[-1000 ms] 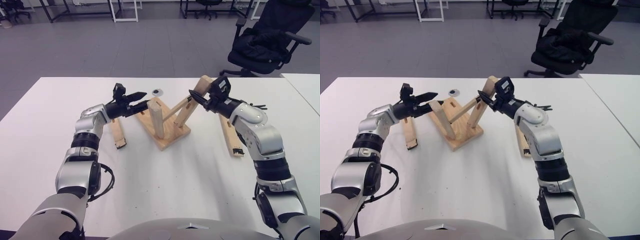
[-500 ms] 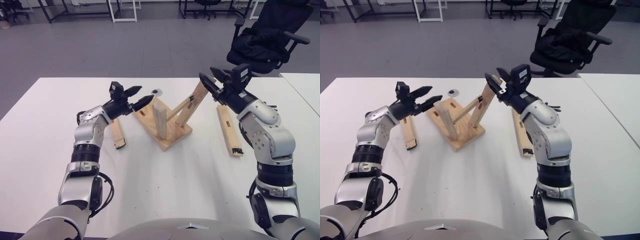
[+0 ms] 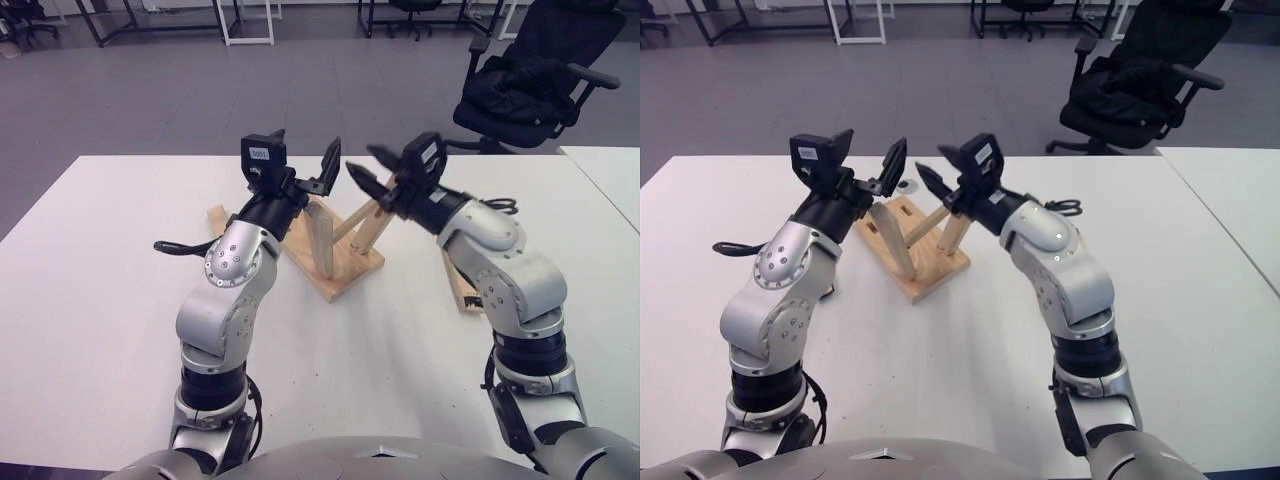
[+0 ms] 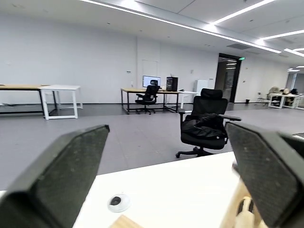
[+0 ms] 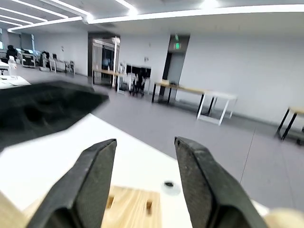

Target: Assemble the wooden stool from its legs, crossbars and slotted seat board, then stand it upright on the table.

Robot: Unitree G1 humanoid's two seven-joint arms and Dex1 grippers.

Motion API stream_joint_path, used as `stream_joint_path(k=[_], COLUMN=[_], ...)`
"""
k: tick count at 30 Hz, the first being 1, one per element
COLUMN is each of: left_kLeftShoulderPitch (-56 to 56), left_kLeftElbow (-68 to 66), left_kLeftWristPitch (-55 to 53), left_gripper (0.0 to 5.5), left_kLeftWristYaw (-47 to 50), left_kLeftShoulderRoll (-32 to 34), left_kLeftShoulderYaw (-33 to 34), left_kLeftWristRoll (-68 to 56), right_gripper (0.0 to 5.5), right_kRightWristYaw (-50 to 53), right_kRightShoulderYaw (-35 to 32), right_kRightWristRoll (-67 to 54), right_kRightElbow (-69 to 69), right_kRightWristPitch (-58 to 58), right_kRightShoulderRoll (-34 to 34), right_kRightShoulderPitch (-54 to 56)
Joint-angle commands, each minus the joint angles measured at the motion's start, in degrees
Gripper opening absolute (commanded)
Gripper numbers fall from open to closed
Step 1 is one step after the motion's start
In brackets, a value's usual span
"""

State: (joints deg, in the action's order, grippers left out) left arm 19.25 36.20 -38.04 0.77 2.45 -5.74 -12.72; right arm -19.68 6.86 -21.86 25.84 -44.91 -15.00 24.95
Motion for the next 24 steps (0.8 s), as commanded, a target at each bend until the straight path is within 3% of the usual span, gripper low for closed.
stream_joint_path(k=[1, 10, 24], left_kLeftShoulderPitch=[-3.53, -4.43, -4.31], left_kLeftElbow=[-1.85, -4.72, -8.88], left_kLeftWristPitch=[-2.47, 0.74, 5.7], left_gripper=[4.5, 4.5, 4.5], left_kLeftWristYaw=[1.5, 0.87, -0.32], left_kLeftShoulderRoll=[2.35, 2.98, 4.39], left_kLeftShoulderYaw=[-1.85, -4.88, -5.16], left_kLeftWristRoll=[4.76, 9.25, 13.5], right_gripper=[2.27, 2.27, 2.27], right_kRightWristYaw=[2.66, 10.16, 10.19], right_kRightShoulderYaw=[1.32, -4.73, -4.74], right_kRightWristRoll=[-0.29, -2.68, -4.04], right_kRightElbow=[0.43, -1.36, -3.07], right_kRightWristPitch=[-5.58, -21.07, -25.76], right_kRightShoulderRoll=[1.82, 7.25, 7.59], right_kRightShoulderPitch=[-1.3, -0.42, -6.89])
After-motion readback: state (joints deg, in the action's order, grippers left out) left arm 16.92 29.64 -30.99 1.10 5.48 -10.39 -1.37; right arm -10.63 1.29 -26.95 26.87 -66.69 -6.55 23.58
